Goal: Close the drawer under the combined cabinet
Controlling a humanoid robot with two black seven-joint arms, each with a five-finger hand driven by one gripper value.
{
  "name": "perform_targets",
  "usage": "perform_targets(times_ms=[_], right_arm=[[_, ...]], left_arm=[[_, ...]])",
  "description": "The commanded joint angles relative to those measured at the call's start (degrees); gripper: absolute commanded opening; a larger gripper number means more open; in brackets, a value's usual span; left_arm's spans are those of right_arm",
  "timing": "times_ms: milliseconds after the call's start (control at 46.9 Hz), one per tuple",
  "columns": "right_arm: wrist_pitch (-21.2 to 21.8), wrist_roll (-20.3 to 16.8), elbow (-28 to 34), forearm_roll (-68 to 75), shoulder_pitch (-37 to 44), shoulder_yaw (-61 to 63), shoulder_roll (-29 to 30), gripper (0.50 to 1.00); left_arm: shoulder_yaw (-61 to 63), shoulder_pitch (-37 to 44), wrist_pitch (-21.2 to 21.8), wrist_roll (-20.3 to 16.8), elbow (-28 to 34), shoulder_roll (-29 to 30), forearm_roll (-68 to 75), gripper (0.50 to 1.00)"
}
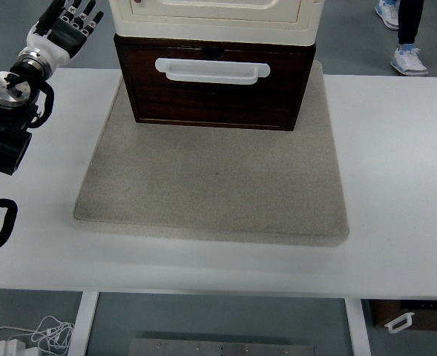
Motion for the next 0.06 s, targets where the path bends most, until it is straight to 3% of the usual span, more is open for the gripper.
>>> perform_targets(times_ms=[0,43], right_arm=[[0.00,0.01,0.00,0.01,0.00,0.07,0.00,0.952],[0.00,0.01,0.00,0.01,0.00,0.16,0.00,0.954]], left_arm=[[-0.14,0.00,-0.09,-0.09,0.00,-0.12,-0.06,0.996],[-0.14,0.00,-0.09,-0.09,0.00,-0.12,-0.06,0.996]])
